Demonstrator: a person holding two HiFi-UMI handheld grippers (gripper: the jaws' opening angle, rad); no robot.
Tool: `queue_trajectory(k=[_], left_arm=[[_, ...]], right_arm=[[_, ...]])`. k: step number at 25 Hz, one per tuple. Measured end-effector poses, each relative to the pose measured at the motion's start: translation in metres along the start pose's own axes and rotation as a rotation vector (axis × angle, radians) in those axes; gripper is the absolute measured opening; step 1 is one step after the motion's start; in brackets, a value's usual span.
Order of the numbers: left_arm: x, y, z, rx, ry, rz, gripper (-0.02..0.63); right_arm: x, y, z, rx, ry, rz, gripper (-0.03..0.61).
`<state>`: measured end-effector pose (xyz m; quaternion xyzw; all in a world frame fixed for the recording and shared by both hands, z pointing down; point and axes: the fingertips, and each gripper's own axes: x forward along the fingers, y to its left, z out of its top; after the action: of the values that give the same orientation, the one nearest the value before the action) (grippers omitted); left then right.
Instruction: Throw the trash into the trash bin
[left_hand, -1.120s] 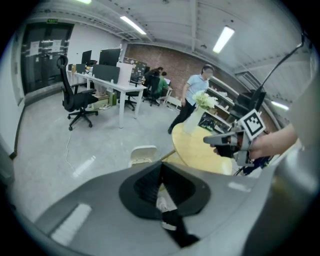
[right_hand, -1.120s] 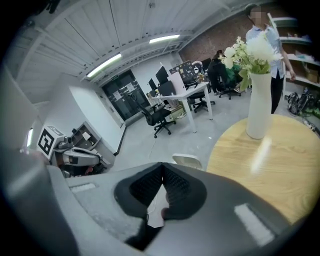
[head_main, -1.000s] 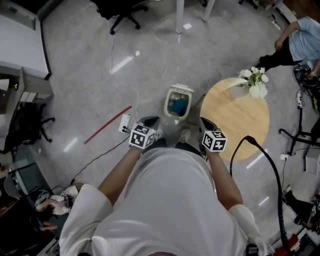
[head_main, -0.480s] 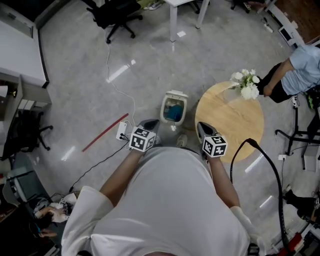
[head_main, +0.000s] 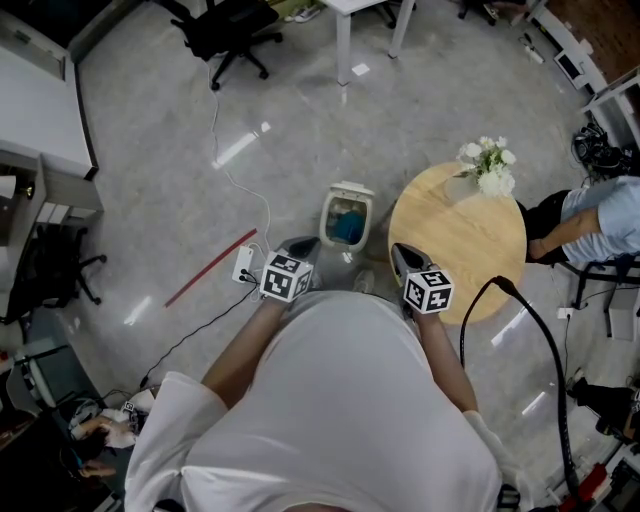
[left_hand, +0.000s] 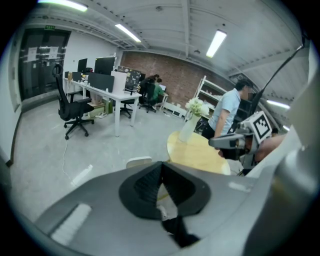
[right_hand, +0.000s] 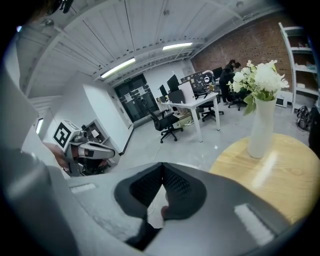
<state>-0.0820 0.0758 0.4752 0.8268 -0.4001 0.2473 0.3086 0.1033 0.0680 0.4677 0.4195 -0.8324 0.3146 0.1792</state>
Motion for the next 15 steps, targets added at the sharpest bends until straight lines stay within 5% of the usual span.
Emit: queue_trajectory(k=[15], left_arm=[[-0.0020, 0.0061, 0.0057, -0.005, -0.006, -0.004, 0.004]], right_arm=[[0.0052, 0.0004, 0.0061, 0.014, -0.007, -0.023, 0.000]])
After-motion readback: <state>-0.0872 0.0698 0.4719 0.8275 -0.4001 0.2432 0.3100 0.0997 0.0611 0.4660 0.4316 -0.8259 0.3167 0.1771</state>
